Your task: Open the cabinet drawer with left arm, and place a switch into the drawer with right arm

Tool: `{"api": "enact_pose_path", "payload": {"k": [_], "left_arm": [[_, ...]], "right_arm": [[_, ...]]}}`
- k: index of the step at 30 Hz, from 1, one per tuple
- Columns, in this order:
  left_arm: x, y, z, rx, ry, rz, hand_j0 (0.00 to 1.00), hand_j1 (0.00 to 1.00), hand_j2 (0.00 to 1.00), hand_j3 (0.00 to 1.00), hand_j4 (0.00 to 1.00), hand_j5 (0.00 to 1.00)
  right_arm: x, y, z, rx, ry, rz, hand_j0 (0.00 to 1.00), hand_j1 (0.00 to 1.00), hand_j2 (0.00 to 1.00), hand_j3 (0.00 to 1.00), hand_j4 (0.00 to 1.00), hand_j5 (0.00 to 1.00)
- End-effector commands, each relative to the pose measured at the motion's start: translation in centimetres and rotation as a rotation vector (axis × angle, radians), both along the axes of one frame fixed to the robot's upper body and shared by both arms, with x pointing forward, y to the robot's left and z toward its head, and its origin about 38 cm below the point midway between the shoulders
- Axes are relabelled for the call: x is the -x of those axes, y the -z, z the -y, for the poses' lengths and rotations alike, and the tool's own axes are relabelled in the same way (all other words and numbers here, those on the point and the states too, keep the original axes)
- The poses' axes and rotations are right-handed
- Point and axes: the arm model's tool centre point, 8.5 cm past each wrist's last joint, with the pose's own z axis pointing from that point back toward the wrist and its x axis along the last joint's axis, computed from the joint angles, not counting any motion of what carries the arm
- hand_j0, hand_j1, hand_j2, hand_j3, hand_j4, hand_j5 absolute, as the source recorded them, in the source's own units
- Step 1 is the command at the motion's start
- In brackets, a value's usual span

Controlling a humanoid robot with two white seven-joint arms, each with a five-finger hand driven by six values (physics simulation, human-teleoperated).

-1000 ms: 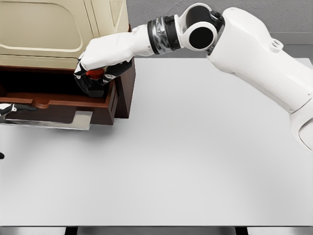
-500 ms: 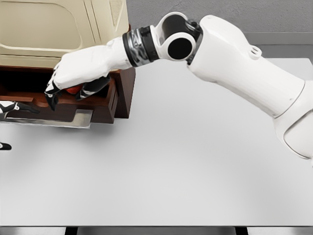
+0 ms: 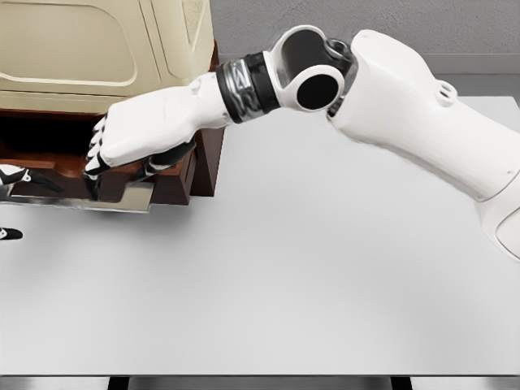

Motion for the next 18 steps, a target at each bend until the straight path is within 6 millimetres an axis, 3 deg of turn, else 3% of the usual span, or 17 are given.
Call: {"api": "enact_pose_path", "payload": {"k": [1,2,5,6,10,13,17,18], "left_arm": [[-0.2,-0.4,0.0,0.007,-0.003,0.012,0.8,0.8,0.8,0.8,0.8,0.8],[-0.2,-0.5,0.0,0.007,-0.003,0.014,0.8,0.8,0.8,0.8,0.8,0.8],[-0.5,-1.1,0.2,0.015,0.001,0.039,0.8,0.8,0.8,0.8,0.8,0.8],[-0.7,-1.5,0.3,0.021,0.0,0.055,0.8,0.8,0.8,0.8,0.8,0.8],[-1.0,-1.9,0.6,0.043,0.0,0.083,0.8,0.8,0.8,0.8,0.8,0.8],[-1.6,-2.9,1.1,0.078,0.004,0.137,0.81,0.81,0.81,0.81,0.81,0.81],[-3.0,-2.2,4.0,0.183,0.074,0.185,0.83,0.83,0.83,0.83,0.83,0.83],[-3.4,-1.2,5.7,0.217,0.128,0.181,0.84,0.84,0.84,0.84,0.84,0.84]], "right_arm": [[-1.2,-0.9,9.4,0.031,0.146,0.054,0.87,0.87,0.87,0.87,0.87,0.87],[-1.9,-1.4,13.0,0.016,0.225,0.066,0.99,0.99,0.99,0.99,0.99,0.99],[-2.8,-1.3,21.0,0.013,0.407,0.067,1.0,1.0,1.0,1.0,1.0,1.0],[-2.8,-0.2,22.4,0.029,0.438,0.042,1.0,1.0,1.0,1.0,1.0,1.0],[-2.6,2.8,23.0,0.075,0.447,-0.016,1.0,1.0,1.0,1.0,1.0,1.0],[-2.5,3.1,22.9,0.08,0.444,-0.023,1.0,1.0,1.0,1.0,1.0,1.0],[-2.5,3.7,23.1,0.081,0.45,-0.037,1.0,1.0,1.0,1.0,1.0,1.0],[-2.5,3.7,23.1,0.085,0.45,-0.037,1.0,1.0,1.0,1.0,1.0,1.0]]}}
